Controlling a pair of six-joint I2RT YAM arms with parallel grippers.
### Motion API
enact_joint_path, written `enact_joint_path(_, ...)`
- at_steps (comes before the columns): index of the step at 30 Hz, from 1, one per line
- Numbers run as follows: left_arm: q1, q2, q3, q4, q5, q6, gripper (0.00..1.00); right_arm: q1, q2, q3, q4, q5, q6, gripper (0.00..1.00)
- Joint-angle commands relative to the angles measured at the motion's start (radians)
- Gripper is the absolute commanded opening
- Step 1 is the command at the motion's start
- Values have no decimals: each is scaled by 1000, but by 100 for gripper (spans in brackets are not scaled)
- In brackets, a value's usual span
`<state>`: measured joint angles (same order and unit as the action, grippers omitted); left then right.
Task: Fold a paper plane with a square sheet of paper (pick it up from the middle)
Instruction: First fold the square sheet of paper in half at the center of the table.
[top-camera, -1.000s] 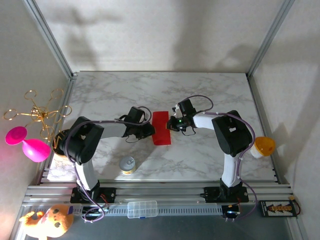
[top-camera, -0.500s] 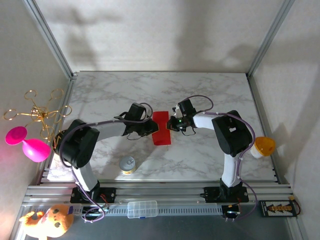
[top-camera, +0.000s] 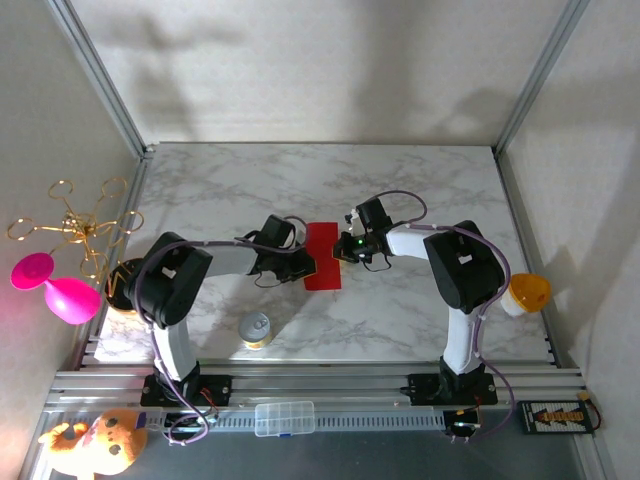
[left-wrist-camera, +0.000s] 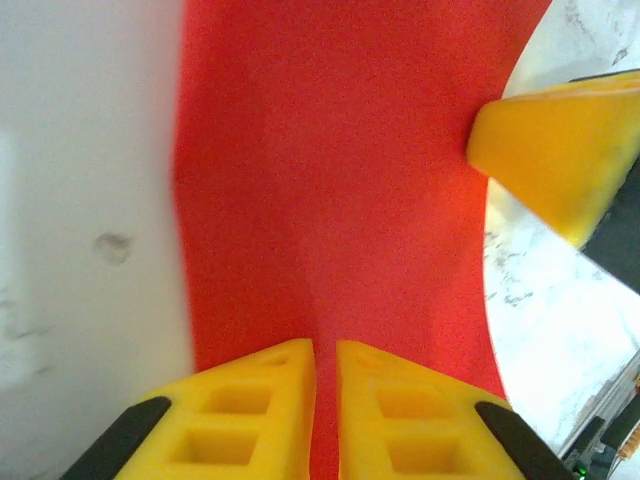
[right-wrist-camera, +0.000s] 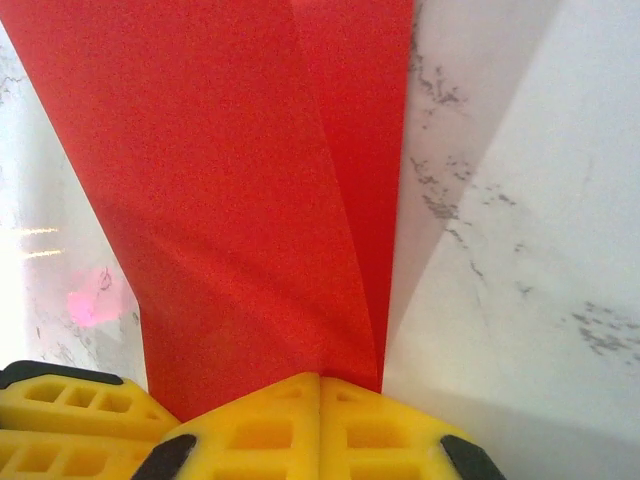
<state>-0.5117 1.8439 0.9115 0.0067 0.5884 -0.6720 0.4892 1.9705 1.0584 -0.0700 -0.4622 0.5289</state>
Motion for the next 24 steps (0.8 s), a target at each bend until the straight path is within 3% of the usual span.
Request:
enact_joint_path(1,41,-22,-88,-185,-94,50,15,-4,142,-91,-238,291,0,4)
enact_joint_path(6,45,-100,-71,-200,-88,31,15,-4,141,-89,-244,296,-2,4)
enact_joint_path(11,12,-153,-32,-63,-20,-91,15,-4,140,-92,-241,284,-3,4)
enact_joint_path(18,-36,-57,8,-22,-22,-141,15,-4,146,-101,-229,275,2,3)
enact_joint_path(24,-39,-25,-43,-66,-35,-85,15,-4,147,-101,-234,277,-2,3)
